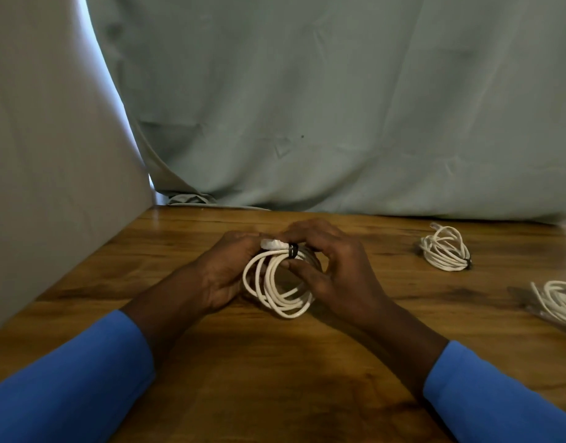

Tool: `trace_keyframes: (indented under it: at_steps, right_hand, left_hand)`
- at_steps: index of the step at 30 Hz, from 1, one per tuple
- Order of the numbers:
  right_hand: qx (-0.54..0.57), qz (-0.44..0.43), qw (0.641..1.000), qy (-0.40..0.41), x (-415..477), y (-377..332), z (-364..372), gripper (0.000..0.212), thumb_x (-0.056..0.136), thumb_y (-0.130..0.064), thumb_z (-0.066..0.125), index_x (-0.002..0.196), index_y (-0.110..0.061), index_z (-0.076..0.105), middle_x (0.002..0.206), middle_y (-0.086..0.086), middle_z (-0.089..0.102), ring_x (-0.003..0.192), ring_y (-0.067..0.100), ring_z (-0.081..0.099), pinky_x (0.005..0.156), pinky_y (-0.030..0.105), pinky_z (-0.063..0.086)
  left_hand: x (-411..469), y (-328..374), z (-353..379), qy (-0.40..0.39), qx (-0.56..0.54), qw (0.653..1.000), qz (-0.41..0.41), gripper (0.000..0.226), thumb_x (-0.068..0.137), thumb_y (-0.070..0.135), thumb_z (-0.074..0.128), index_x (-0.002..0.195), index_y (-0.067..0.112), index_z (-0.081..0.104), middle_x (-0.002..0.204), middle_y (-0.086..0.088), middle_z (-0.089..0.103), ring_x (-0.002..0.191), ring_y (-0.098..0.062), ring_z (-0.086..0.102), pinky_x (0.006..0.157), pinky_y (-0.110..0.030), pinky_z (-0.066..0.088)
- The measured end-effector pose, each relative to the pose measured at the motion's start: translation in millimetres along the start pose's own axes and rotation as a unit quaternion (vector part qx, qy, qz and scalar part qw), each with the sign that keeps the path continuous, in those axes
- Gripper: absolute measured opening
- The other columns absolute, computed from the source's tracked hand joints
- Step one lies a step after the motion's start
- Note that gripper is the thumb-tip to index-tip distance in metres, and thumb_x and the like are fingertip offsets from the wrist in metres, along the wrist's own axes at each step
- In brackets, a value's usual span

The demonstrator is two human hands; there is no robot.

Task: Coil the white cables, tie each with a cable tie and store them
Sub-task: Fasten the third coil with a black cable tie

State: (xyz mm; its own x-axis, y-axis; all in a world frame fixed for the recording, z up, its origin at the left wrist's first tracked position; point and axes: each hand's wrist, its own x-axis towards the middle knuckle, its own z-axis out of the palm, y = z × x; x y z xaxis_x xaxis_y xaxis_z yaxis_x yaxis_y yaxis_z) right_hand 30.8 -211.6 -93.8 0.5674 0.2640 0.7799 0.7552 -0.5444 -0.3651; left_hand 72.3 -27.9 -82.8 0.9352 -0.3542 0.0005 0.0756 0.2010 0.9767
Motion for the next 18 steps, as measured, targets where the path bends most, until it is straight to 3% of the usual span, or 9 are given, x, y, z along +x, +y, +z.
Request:
trace_keyframes:
  at_steps: [3, 6, 8, 10, 12, 15, 18]
  right_hand:
    - [0.043, 0.063, 0.997, 0.001, 2.2, 2.4, -4.1, 0.03, 0.088, -0.01, 0.079, 0.115, -0.023, 0.077, 0.108, -0.012, 0.075, 0.102, 0.003, 0.07, 0.088, 0.019, 0.054]
    - [0.134, 0.173, 0.976, 0.007, 2.4, 6.0, -2.4, 0.029, 0.087, -0.001, 0.079, 0.113, -0.016, 0.078, 0.104, -0.007, 0.08, 0.098, 0.005, 0.075, 0.089, 0.027, 0.06]
    - [0.155, 0.217, 0.964, 0.012, 2.1, 11.8, -1.6, 0.027, 0.087, 0.0, 0.079, 0.11, -0.013, 0.078, 0.1, -0.003, 0.081, 0.096, 0.012, 0.077, 0.09, 0.04, 0.063]
    - [0.152, 0.237, 0.959, 0.016, 3.1, 17.0, -2.6, 0.024, 0.087, -0.002, 0.079, 0.108, -0.013, 0.078, 0.098, -0.001, 0.081, 0.093, 0.017, 0.078, 0.089, 0.048, 0.063]
    - [0.155, 0.247, 0.957, 0.014, 3.3, 19.0, -4.7, 0.021, 0.088, -0.002, 0.078, 0.107, -0.012, 0.077, 0.097, 0.001, 0.081, 0.091, 0.019, 0.078, 0.087, 0.046, 0.063]
    - [0.134, 0.234, 0.963, -0.013, 2.7, 21.3, -9.4, 0.019, 0.09, -0.003, 0.077, 0.107, -0.012, 0.078, 0.097, -0.001, 0.081, 0.091, 0.013, 0.077, 0.081, 0.032, 0.063]
    - [0.122, 0.237, 0.963, -0.031, 4.0, 23.9, -15.0, 0.023, 0.09, 0.0, 0.076, 0.111, -0.01, 0.078, 0.1, -0.002, 0.081, 0.089, 0.007, 0.076, 0.078, 0.026, 0.06]
  left_hand:
    - [-2.8, -2.1, 3.1, 0.003, 0.072, 0.997, -0.013, 0.032, 0.083, 0.023, 0.078, 0.105, -0.001, 0.078, 0.108, -0.025, 0.076, 0.096, -0.043, 0.072, 0.093, -0.057, 0.057]
    - [2.2, -5.2, 1.4, 0.085, 0.167, 0.98, 0.071, 0.022, 0.095, 0.033, 0.073, 0.099, 0.012, 0.079, 0.094, -0.015, 0.08, 0.095, -0.043, 0.075, 0.088, -0.065, 0.059]
    - [6.6, -8.1, -0.4, 0.153, 0.227, 0.942, 0.193, 0.017, 0.099, 0.036, 0.067, 0.093, 0.022, 0.074, 0.085, -0.004, 0.078, 0.085, -0.032, 0.076, 0.082, -0.06, 0.061]
    - [3.6, -6.7, 1.2, 0.164, 0.27, 0.897, 0.31, 0.009, 0.098, 0.033, 0.069, 0.091, 0.027, 0.071, 0.082, 0.003, 0.075, 0.078, -0.015, 0.072, 0.077, -0.042, 0.062]
    - [-6.1, -0.1, 6.4, 0.107, 0.343, 0.845, 0.396, 0.007, 0.092, 0.025, 0.076, 0.093, 0.028, 0.071, 0.081, 0.008, 0.071, 0.074, -0.01, 0.066, 0.066, -0.025, 0.055]
    - [-12.8, 2.5, 11.7, -0.017, 0.478, 0.77, 0.422, 0.017, 0.084, 0.018, 0.082, 0.095, 0.026, 0.072, 0.085, 0.012, 0.068, 0.076, -0.012, 0.065, 0.063, -0.021, 0.049]
    - [-7.9, -0.8, 5.7, -0.055, 0.504, 0.776, 0.375, 0.024, 0.081, 0.009, 0.082, 0.097, 0.025, 0.075, 0.088, 0.012, 0.068, 0.078, -0.013, 0.067, 0.065, -0.024, 0.054]
